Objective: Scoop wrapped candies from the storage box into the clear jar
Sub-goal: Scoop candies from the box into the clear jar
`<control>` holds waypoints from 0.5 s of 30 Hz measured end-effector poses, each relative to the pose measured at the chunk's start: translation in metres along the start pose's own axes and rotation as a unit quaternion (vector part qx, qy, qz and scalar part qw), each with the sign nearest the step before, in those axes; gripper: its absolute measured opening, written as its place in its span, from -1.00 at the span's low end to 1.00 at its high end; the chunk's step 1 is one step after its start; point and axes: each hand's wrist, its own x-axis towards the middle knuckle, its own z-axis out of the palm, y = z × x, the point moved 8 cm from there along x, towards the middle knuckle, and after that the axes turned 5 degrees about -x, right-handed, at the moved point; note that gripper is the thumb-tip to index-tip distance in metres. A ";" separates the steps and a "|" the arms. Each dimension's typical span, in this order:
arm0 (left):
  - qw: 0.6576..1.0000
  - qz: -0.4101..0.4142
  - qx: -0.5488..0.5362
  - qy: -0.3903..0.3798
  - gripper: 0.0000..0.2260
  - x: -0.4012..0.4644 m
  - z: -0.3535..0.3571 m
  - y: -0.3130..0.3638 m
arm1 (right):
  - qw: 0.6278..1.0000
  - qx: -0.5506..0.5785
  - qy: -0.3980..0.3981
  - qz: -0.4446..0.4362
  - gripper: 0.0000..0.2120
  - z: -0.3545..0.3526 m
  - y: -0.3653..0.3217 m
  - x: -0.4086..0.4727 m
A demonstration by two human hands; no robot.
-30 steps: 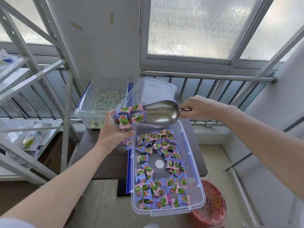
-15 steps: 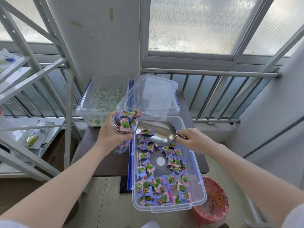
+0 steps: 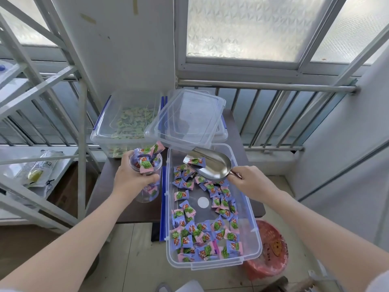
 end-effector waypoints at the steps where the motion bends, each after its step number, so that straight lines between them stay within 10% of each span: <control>1: 1.000 -0.011 -0.003 0.003 -0.21 0.000 -0.001 -0.006 | 1.000 -0.002 0.003 0.014 -0.71 0.007 0.001 -0.001; 15: 0.999 -0.032 0.000 0.009 -0.18 0.018 0.011 -0.046 | 0.989 -0.010 -0.073 0.131 -0.73 0.092 0.000 0.023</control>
